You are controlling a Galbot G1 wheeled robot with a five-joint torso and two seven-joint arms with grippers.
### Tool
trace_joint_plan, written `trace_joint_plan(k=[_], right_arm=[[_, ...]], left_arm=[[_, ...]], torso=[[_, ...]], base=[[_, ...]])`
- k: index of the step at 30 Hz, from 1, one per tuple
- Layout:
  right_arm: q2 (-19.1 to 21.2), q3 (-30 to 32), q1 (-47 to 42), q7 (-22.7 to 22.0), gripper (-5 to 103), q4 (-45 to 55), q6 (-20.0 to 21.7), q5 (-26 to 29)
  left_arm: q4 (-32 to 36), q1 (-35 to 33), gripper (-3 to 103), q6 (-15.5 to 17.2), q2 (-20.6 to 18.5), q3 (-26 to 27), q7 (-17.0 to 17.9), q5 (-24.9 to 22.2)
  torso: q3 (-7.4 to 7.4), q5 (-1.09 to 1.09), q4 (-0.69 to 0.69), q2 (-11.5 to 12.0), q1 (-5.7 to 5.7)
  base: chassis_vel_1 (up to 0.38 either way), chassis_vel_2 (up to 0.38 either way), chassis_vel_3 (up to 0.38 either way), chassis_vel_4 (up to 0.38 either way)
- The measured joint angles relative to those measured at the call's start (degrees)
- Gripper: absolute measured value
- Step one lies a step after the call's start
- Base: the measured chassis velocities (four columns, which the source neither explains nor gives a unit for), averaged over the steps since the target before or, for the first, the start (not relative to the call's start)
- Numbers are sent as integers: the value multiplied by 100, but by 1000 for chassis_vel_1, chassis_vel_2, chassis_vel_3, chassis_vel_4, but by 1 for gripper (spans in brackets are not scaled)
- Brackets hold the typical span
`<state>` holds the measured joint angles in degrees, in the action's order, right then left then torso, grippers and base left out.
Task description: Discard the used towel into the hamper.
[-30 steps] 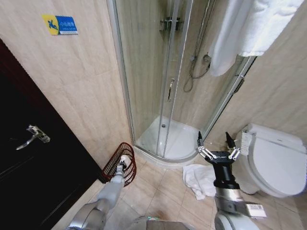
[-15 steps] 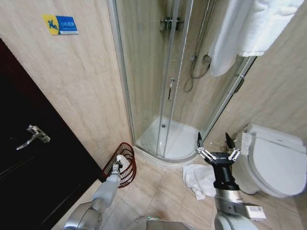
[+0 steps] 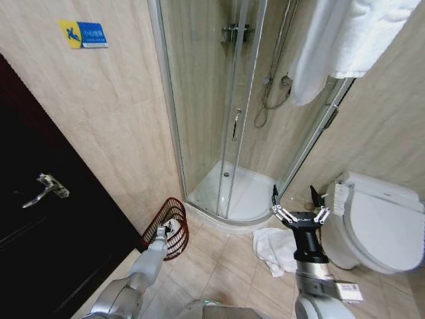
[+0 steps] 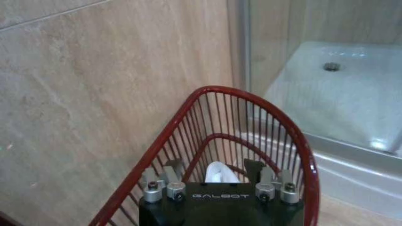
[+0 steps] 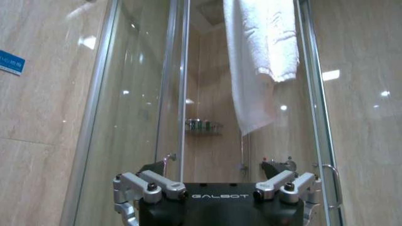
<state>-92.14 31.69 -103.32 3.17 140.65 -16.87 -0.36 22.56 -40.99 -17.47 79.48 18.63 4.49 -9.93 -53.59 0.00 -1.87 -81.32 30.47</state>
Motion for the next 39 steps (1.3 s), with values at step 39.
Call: trace_joint_plan(k=[39], right_arm=[[0, 141, -138, -379, 100, 84, 282, 597]], left_arm=[[6401, -4295, 96, -14, -958, 1002, -1421, -1818]], torso=[[0, 1, 0, 0, -1]], base=[[0, 0, 0, 0]])
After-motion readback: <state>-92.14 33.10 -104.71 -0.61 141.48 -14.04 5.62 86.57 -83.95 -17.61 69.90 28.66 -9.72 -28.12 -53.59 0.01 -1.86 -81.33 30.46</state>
